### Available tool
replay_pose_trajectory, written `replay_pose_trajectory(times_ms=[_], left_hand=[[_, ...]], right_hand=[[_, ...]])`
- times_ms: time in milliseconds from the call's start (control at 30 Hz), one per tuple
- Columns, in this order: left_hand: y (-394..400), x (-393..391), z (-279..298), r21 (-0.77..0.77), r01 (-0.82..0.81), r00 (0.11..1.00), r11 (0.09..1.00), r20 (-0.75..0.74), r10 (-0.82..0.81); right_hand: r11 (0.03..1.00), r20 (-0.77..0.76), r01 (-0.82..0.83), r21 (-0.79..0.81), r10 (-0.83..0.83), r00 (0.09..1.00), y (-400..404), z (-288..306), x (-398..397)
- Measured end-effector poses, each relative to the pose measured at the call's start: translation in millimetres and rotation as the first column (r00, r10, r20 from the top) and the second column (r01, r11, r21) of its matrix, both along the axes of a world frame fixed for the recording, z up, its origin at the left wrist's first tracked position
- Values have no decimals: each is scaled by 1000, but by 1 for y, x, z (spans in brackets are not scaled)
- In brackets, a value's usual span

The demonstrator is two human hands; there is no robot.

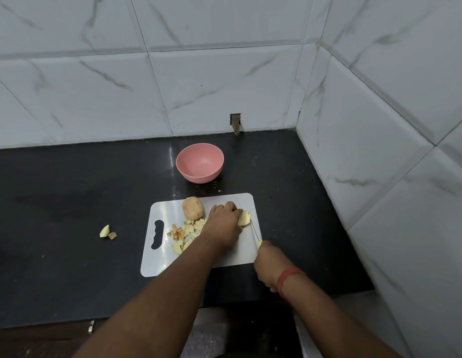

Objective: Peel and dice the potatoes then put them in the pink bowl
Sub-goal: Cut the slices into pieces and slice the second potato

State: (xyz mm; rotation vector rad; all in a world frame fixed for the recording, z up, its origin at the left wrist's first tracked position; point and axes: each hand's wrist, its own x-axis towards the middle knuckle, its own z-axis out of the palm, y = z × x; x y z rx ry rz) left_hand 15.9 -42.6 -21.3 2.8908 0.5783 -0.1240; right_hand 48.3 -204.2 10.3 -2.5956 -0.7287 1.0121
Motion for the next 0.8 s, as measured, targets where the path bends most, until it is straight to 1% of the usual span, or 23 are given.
replay_pose_trajectory(times_ms=[100,300,500,800], left_hand=[[-1,1,-2,22,6,1000,1000,-4,-5],[-1,2,-2,38,-2,1000,999,-11,2],[-1,1,-2,43,10,1000,999,-21,-9],[-1,2,-5,24,11,1000,1000,-23,-10]], right_hand=[[1000,2,0,11,0,1000,-1,0,0],[998,14,50,24,-50,999,0,1,7],[1000,-10,16,-2,-16,1000,-2,-3,-5],[1000,-33,11,9,-11,999,-4,-7,-7]])
